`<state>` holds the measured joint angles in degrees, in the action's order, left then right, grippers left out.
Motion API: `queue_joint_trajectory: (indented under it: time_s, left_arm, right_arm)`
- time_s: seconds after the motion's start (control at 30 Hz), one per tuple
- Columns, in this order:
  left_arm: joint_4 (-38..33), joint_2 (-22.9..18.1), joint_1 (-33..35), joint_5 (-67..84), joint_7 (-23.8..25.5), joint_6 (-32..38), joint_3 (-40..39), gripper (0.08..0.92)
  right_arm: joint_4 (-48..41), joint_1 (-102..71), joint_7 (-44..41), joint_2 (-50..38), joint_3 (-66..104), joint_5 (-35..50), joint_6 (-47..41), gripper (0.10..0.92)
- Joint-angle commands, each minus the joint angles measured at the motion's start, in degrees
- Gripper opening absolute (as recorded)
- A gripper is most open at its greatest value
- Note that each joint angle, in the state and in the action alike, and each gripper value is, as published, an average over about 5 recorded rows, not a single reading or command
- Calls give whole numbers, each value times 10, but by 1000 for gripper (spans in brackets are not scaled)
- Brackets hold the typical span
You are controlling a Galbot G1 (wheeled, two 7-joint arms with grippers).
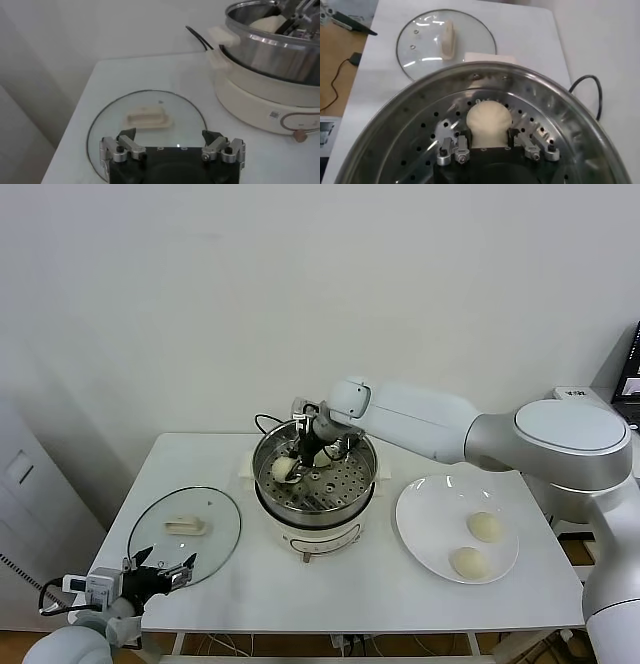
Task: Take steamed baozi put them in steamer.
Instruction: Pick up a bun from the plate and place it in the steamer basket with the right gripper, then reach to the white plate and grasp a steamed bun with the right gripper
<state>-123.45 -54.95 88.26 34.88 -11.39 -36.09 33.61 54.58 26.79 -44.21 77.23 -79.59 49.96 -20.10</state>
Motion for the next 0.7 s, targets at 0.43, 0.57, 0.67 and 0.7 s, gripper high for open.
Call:
queue_joint_trajectory:
  time_s: [0.43, 0.57, 0.67, 0.7]
  left_arm:
    - [-2, -4, 5, 0, 0, 1, 1, 823]
    - [-6, -5, 8, 0, 0, 1, 5, 823]
    - [-8, -6, 9, 0, 0, 0, 7, 823]
    - [-9, -6, 10, 0, 0, 0, 7, 823]
  right_arm:
    - [28, 41, -31, -35, 7, -17, -5, 820]
    - [55, 99, -87, -84, -8, -27, 2, 822]
    - [79, 155, -139, -127, -38, -46, 16, 823]
    - [85, 172, -155, -142, -49, -54, 22, 823]
